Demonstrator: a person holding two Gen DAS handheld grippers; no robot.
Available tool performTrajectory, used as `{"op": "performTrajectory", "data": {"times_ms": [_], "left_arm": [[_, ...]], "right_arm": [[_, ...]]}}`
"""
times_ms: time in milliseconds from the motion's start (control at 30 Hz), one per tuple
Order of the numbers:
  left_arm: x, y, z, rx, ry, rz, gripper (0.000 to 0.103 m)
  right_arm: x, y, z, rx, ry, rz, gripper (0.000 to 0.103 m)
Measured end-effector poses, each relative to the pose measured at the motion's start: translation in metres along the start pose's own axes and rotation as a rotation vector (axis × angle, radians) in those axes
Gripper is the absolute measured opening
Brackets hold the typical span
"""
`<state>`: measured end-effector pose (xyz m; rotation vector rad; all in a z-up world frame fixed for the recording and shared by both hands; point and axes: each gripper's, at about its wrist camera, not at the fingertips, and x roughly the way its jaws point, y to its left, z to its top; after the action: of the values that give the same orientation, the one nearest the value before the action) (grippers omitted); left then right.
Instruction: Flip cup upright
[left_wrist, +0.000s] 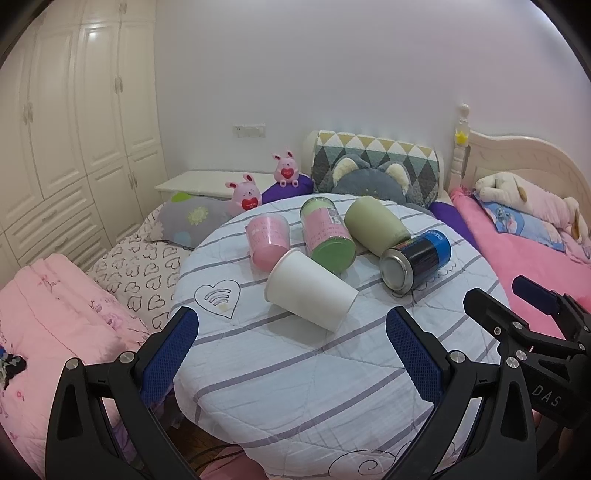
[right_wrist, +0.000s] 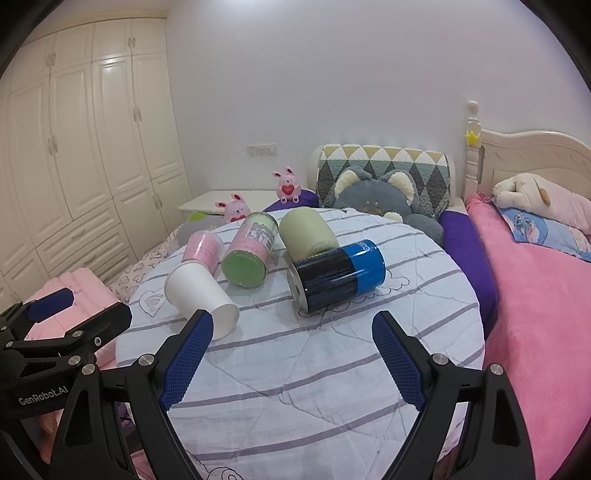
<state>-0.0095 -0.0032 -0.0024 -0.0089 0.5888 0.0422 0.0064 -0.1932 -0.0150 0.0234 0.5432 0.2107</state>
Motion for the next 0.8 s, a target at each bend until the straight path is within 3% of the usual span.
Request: {"op": "performTrajectory", "data": {"times_ms": [800], "left_arm": [[-0.002, -0.013, 0.009, 0.033, -0.027, -0.014, 0.103]], "right_arm": [[-0.001, -0.01, 0.005, 0.011, -0.013, -0.006, 0.089]]}}
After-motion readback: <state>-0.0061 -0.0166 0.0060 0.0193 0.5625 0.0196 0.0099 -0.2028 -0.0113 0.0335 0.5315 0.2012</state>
